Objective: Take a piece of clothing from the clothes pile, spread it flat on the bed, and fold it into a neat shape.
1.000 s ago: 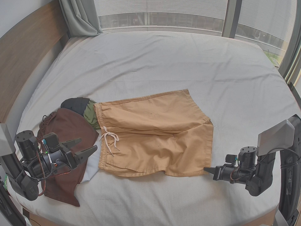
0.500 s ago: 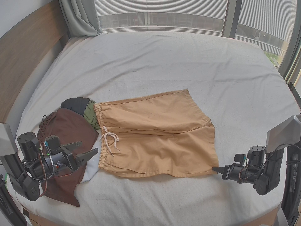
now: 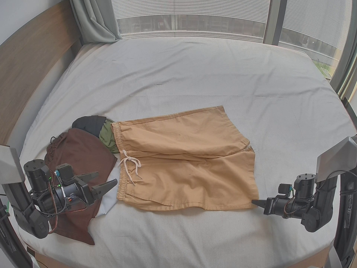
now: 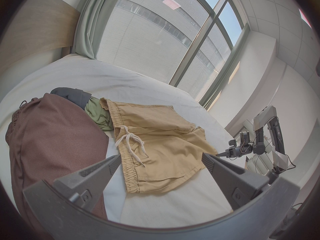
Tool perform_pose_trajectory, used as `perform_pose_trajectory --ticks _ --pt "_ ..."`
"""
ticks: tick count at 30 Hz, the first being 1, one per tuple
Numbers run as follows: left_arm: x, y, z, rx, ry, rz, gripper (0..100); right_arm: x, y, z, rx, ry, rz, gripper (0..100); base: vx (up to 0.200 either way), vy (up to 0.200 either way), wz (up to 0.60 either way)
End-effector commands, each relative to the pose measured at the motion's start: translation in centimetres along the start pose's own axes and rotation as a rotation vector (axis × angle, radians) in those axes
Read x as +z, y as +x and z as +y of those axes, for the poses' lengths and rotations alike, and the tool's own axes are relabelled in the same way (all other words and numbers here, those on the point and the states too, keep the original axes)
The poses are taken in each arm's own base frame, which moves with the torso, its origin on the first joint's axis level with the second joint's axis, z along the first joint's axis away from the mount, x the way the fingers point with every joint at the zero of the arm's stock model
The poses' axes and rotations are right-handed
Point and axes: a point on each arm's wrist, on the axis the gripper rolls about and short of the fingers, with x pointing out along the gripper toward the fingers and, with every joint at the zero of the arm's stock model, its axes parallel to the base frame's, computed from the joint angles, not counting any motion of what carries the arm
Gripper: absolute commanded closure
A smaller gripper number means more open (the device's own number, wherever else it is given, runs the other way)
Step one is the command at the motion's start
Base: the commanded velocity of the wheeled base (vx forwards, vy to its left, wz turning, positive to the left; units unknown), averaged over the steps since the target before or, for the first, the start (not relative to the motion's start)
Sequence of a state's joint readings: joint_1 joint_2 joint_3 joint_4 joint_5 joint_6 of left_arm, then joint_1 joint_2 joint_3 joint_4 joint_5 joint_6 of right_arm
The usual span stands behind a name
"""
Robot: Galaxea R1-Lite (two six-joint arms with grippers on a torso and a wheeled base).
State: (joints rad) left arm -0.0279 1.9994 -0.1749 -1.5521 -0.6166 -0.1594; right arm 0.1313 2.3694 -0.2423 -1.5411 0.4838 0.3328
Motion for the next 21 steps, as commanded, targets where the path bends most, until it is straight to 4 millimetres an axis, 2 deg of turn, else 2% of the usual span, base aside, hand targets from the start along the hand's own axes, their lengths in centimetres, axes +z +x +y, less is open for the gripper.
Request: perform_pose_trajectory --ticks 1,12,21 --pt "-0.3 0.1 0.1 0.002 -0.008 0.01 0 0.2 0.2 0.0 0.005 -0.007 -0.006 0 0.0 0.0 0.0" --pt "-0.8 -0.1 0.3 0.011 -0.028 0.031 0 0.2 0.2 0.3 0.015 -0.017 -0.005 0 0.0 0.0 0.0" --pt "-2.3 0.3 2.0 0.028 -0.084 0.081 0 0.1 0.2 0.3 0.017 -0.033 -0.003 0 0.0 0.0 0.0"
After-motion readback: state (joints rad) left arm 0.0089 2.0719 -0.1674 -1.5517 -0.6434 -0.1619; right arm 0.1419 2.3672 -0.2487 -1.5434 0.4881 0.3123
